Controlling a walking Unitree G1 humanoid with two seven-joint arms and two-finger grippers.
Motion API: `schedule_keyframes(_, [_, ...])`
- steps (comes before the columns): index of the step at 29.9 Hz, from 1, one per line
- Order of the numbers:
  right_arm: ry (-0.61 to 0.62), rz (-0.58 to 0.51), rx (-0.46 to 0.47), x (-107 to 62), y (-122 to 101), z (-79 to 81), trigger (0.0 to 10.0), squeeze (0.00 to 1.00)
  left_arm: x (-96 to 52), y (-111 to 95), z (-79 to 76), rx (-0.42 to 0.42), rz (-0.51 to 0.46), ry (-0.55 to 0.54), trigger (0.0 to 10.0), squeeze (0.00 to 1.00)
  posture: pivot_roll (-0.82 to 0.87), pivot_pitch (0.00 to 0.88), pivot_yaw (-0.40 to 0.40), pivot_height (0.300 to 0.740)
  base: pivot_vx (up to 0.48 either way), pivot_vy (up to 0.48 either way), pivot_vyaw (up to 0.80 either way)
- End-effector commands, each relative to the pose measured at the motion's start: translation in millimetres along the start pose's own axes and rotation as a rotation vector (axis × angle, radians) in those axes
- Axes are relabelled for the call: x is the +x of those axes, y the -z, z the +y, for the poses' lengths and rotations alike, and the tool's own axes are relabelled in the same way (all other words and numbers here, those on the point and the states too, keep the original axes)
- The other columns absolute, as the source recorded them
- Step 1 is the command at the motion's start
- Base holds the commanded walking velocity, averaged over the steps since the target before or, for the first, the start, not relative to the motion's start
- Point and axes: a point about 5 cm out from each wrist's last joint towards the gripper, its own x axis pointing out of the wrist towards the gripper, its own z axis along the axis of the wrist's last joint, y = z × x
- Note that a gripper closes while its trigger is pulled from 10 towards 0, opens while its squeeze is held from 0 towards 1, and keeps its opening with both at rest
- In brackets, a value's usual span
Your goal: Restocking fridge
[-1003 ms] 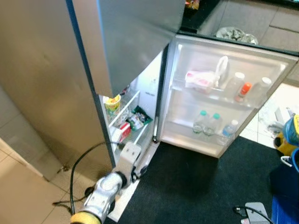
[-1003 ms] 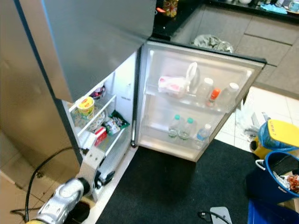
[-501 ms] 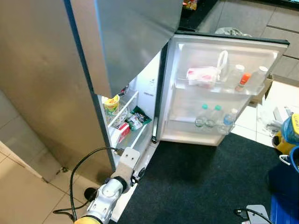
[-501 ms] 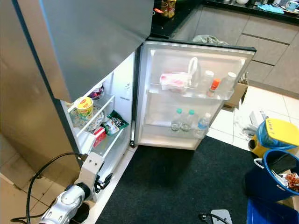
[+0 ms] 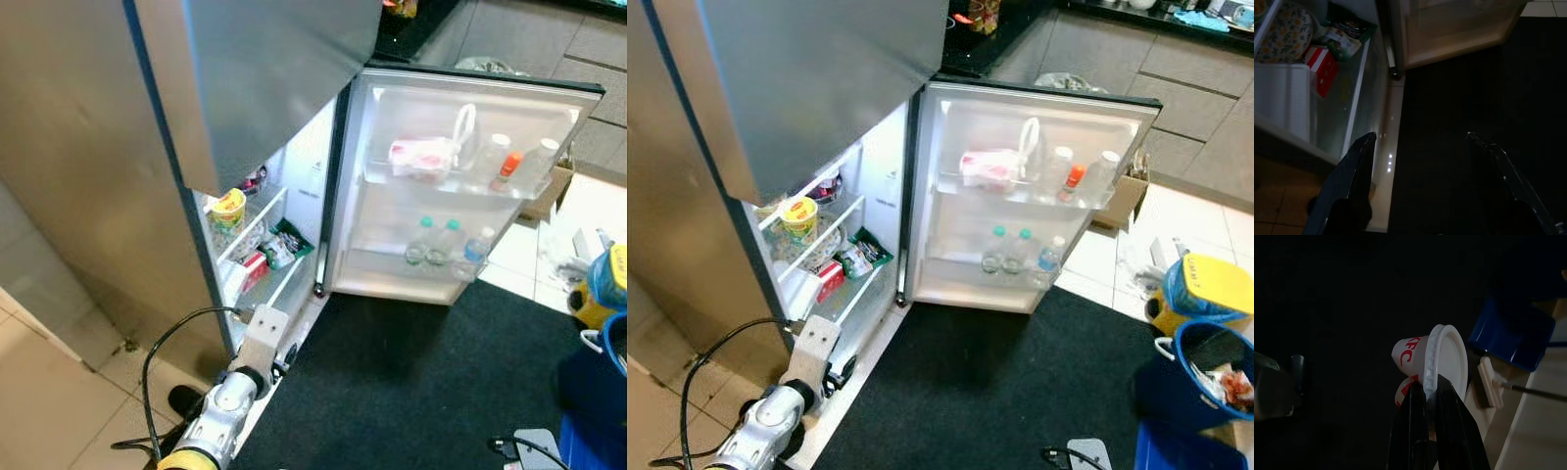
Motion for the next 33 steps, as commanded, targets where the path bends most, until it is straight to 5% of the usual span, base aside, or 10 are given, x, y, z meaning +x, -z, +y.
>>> schedule_keyframes(1, [0.008, -0.010, 0.012, -0.3, 0, -2.5, 10.0, 0.00, 3.0, -3, -4.6, 0.003, -0.009, 0.006, 10.0, 0.00, 0.00, 0.007, -0.074, 0.740, 0.000, -0.379, 0.00])
schedule_keyframes(23, [0.001, -0.012, 0.031, 0.2, -2, 0.1, 10.0, 0.00, 6.2, -4, 7.9, -0.012, 0.006, -0.053, 10.0, 0.00, 0.00, 0.011, -0.065, 0.740, 0.000, -0.271, 0.00])
schedule_keyframes(27, [-0.001, -0.011, 0.032, 0.3, -2, 0.5, 10.0, 0.00, 0.8, 14, 18.5, 0.007, 0.109, -0.126, 10.0, 0.00, 0.00, 0.013, -0.062, 0.740, 0.000, 0.000, 0.00])
schedule_keyframes(29, [-0.002, -0.011, 0.034, 0.2, -2, 1.0, 10.0, 0.00, -9.9, 38, 33.2, -0.016, 0.255, -0.240, 10.0, 0.00, 0.00, 0.017, -0.056, 0.740, 0.000, 0.000, 0.00])
schedule_keyframes(31, [-0.002, -0.011, 0.036, 0.2, -2, 1.0, 10.0, 0.00, -32.0, 73, 50.0, 0.018, 0.478, -0.358, 10.0, 0.00, 0.00, 0.022, -0.053, 0.740, 0.000, 0.000, 0.00])
schedule_keyframes(33, [-0.005, -0.008, 0.037, 0.1, -1, 1.7, 10.0, 0.00, -59.2, 98, 68.2, 0.176, 0.596, -0.399, 10.0, 0.00, 0.00, 0.026, -0.050, 0.740, 0.000, 0.000, 0.00])
